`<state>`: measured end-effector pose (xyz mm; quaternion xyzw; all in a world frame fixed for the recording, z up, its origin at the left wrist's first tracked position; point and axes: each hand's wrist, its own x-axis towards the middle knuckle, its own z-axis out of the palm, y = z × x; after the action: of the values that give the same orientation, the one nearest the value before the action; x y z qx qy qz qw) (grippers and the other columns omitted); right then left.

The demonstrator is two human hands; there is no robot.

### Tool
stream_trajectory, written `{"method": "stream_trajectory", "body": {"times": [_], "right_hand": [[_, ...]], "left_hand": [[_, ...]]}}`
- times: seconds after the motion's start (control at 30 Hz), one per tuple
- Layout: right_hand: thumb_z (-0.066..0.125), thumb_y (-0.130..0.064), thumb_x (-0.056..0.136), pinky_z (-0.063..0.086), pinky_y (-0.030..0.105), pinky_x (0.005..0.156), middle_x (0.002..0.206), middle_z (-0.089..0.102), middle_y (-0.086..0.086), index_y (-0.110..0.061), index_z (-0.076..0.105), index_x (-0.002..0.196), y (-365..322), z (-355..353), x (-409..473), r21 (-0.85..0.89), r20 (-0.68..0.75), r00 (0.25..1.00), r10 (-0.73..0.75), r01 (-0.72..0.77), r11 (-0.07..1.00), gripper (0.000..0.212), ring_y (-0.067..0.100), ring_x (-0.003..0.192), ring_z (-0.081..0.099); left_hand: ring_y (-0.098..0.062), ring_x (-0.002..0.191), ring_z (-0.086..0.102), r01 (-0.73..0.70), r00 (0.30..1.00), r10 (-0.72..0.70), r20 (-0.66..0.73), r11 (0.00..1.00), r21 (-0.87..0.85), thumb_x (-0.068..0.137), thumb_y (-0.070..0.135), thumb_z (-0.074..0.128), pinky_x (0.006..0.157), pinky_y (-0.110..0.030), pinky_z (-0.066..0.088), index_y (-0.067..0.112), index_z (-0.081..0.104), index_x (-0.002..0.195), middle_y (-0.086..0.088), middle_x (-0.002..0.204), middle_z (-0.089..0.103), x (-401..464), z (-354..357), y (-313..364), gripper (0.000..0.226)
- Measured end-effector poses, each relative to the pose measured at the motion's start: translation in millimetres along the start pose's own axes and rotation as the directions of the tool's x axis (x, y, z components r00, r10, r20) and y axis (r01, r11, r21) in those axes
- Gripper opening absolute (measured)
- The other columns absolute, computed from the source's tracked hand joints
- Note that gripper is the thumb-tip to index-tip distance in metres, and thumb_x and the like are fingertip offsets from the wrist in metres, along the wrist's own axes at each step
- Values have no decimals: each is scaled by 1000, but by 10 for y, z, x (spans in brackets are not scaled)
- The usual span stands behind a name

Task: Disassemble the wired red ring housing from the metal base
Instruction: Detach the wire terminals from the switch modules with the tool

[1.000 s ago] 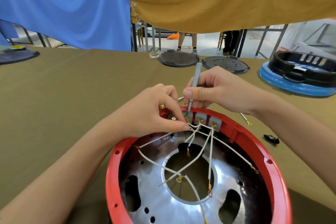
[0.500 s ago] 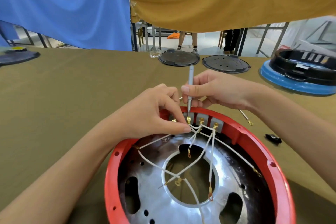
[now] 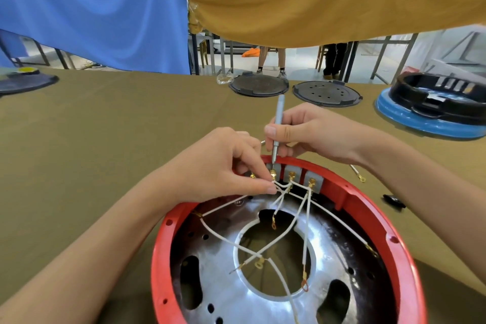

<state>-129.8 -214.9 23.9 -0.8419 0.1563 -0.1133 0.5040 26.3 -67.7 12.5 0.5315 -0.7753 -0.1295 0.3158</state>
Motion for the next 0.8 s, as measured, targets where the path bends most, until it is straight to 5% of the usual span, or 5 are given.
{"method": "stream_trajectory", "body": {"times": [0.23,0.5,0.8], "right_hand": [[62,-41,86,49,20,65,69,61,0,-17,71,77,-45,-18,110,84,177,980,92,-108,991,27,10,65,57],[64,-41,85,57,23,69,81,71,11,-19,73,86,-104,11,-54,-108,12,987,-163,164,981,24,13,70,67],[62,-41,88,46,17,59,63,56,-3,-13,69,79,-61,12,145,63,189,981,48,-61,996,30,9,58,50]], "left_hand": [[-9,63,47,-3,1000,4,25,999,-52,77,31,81,65,-12,35,24,81,80,2,59,46,-8,-2,-21,8],[-12,63,50,28,1000,-28,-4,1000,-8,78,29,81,63,-15,38,23,80,76,-6,61,52,-21,-12,3,7],[-14,60,48,1,1000,-2,-16,999,-49,80,25,80,61,-19,39,20,80,79,12,59,45,-18,-1,13,5]]}}
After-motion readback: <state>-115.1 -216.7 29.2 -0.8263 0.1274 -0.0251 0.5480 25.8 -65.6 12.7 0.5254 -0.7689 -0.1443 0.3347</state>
